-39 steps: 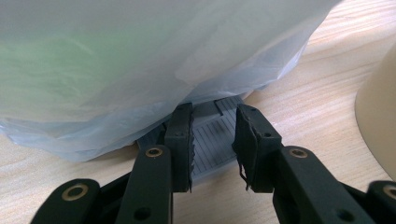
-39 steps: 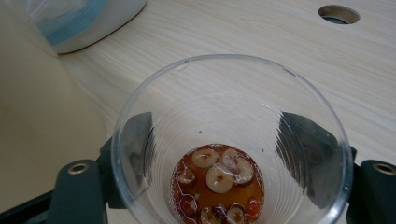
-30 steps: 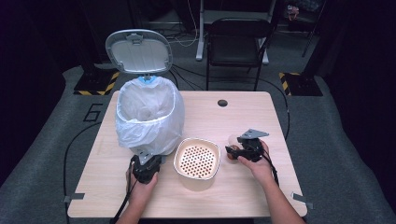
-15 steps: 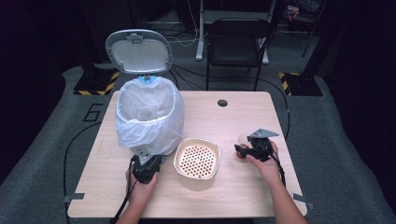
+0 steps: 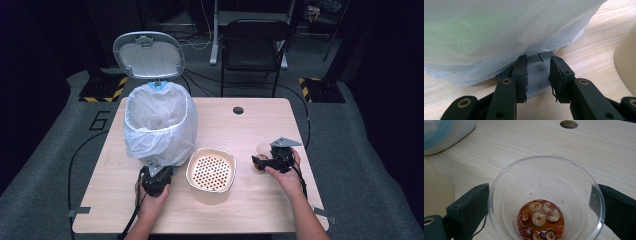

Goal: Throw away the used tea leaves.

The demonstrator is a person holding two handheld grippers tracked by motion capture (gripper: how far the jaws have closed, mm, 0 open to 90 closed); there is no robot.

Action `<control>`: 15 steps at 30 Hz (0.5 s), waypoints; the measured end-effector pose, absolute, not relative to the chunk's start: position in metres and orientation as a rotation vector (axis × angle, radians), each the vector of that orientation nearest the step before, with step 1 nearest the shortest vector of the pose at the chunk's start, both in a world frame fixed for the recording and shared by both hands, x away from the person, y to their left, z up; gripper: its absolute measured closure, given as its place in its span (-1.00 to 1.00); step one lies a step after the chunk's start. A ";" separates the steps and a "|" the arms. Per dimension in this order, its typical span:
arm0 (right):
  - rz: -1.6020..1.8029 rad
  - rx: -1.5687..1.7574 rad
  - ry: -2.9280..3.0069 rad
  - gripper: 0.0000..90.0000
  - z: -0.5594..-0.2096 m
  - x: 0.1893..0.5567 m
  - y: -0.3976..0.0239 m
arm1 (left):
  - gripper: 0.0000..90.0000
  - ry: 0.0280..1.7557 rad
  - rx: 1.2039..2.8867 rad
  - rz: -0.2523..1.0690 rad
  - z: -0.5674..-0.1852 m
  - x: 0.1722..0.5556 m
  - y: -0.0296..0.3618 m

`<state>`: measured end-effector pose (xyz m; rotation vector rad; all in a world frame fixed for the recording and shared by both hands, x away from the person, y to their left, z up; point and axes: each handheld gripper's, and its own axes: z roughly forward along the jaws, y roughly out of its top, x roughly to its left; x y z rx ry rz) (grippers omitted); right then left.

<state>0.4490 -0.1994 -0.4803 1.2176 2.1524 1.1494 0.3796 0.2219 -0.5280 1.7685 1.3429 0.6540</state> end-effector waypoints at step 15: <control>1.296 1.148 2.147 -0.19 -0.431 0.429 -0.189 | 0.50 1.338 1.781 0.655 -0.528 0.379 0.222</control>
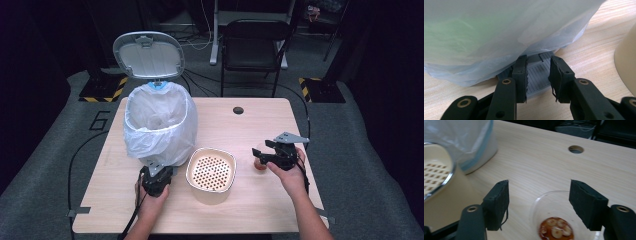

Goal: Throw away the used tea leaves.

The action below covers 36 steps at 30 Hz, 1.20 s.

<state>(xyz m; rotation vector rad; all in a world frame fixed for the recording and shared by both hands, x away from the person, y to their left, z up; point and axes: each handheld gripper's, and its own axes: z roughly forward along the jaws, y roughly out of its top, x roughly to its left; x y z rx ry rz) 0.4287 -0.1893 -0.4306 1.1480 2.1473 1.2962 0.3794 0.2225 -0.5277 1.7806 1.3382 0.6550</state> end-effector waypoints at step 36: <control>1.366 0.873 2.464 0.71 -0.425 0.429 -0.112 | 0.50 1.335 1.780 0.651 -0.528 0.380 0.223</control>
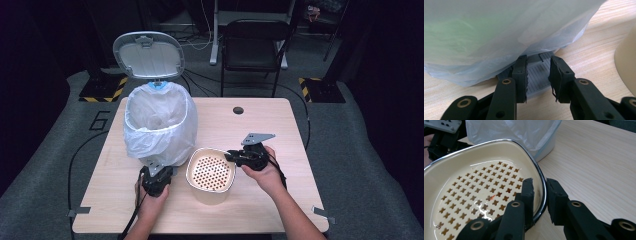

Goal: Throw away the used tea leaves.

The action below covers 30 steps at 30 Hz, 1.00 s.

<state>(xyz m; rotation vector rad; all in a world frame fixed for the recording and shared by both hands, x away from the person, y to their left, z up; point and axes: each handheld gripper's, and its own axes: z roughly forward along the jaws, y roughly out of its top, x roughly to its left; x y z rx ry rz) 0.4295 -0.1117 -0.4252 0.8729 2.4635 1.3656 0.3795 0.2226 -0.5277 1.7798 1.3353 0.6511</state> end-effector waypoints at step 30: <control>1.415 0.885 2.358 0.23 -0.405 0.413 -0.141 | 0.50 1.329 1.787 0.661 -0.528 0.380 0.223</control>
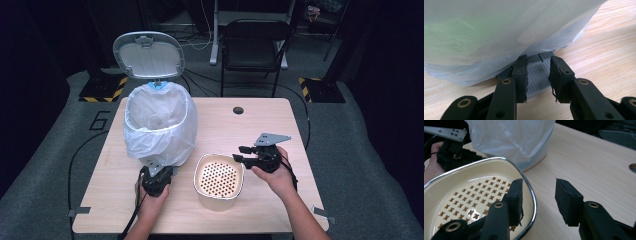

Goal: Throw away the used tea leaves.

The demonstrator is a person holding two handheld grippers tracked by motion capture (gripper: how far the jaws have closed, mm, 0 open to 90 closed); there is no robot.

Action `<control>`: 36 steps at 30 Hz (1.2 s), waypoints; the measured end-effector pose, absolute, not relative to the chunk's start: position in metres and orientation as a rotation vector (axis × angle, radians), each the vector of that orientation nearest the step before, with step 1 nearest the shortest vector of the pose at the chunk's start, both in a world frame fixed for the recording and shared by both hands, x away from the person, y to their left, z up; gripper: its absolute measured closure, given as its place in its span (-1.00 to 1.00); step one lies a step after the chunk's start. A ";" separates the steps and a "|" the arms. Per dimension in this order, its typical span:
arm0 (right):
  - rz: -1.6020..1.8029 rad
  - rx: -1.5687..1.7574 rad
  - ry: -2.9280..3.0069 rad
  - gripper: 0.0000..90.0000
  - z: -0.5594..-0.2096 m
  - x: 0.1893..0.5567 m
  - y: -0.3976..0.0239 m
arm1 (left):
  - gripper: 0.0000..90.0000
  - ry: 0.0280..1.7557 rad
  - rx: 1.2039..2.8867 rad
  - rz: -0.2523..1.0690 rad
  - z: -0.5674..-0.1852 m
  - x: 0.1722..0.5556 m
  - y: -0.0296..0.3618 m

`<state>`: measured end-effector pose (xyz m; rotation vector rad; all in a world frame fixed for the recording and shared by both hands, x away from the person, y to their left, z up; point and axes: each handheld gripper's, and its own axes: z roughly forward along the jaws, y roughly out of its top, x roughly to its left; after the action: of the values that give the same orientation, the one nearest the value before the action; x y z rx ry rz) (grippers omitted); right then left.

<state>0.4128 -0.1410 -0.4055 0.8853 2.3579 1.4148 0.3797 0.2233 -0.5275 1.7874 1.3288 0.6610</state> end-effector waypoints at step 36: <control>1.159 1.212 2.039 -1.00 -0.454 0.432 -0.217 | 0.50 1.336 1.778 0.651 -0.528 0.379 0.222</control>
<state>0.4323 -0.2168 -0.4537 1.2123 2.0390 1.1588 0.3795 0.2225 -0.5277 1.7784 1.3364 0.6505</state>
